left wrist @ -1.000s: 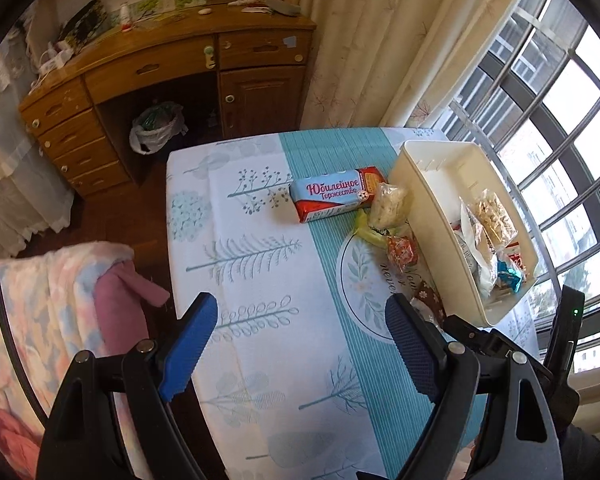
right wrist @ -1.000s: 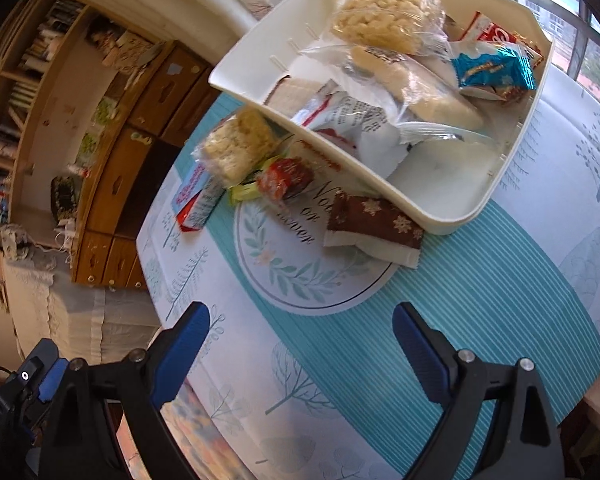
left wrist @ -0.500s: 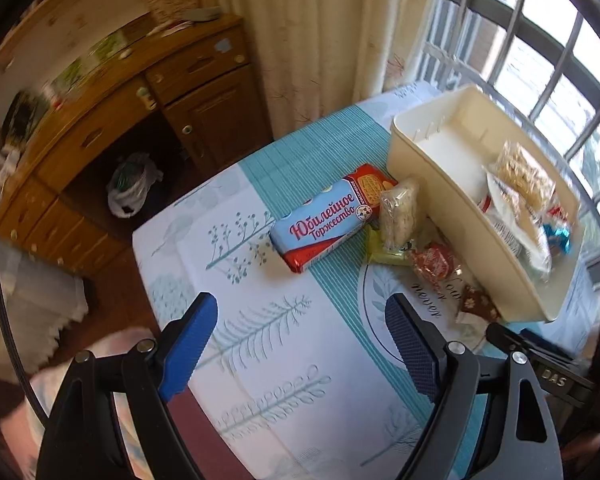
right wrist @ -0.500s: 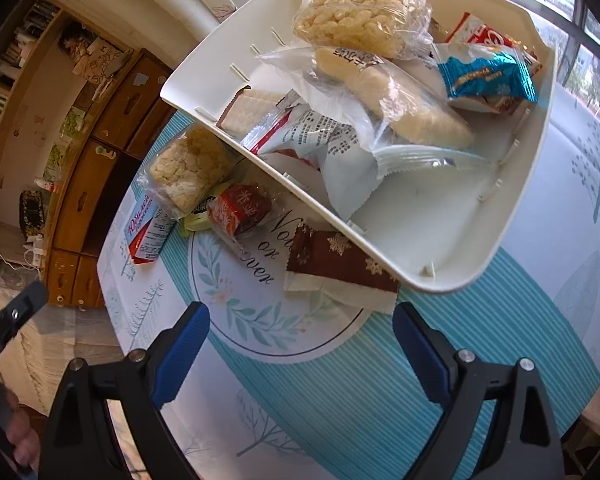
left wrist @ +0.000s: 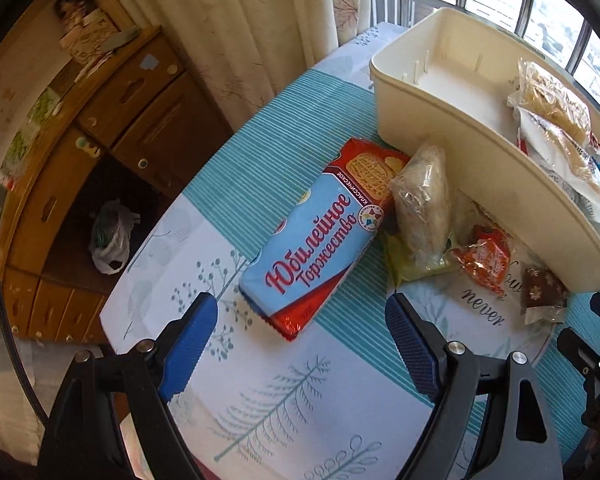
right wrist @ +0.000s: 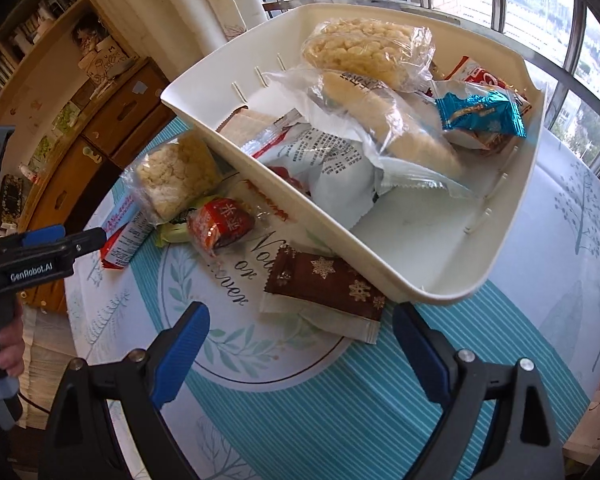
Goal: Organize snacks
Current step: 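Grasp the red-and-blue biscuit pack with the left gripper while the right reaches the brown chocolate bar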
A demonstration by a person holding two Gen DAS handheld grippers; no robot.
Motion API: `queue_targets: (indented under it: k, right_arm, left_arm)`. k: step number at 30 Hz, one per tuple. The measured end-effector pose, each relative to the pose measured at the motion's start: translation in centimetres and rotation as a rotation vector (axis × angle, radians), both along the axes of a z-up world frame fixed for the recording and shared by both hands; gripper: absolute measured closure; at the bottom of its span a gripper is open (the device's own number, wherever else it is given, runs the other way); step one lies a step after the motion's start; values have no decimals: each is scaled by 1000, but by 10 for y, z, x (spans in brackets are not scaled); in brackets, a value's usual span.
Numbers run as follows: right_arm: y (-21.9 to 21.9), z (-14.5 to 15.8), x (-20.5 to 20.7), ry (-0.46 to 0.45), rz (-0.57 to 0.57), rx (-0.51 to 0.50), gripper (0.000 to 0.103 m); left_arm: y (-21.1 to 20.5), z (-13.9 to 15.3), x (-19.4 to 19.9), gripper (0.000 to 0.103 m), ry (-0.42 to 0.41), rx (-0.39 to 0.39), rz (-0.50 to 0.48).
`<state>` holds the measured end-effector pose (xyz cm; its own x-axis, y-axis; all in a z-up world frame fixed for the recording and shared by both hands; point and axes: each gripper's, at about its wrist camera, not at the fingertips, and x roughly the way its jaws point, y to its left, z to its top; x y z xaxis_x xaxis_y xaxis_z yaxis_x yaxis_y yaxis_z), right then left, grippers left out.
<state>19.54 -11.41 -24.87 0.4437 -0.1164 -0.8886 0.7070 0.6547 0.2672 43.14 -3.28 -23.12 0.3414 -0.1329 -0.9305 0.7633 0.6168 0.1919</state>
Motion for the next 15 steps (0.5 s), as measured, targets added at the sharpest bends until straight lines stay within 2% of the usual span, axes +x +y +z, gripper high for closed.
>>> queue_targets:
  k: [10,15]
  right_arm:
    - [1,-25,8,33,-54,-24,9]
    - [-5,-36,9,91,-119,-42,9]
  left_arm:
    - [-22,-33,16,18,24,36,-51]
    - [-32,-44,24,18,28,35,-49]
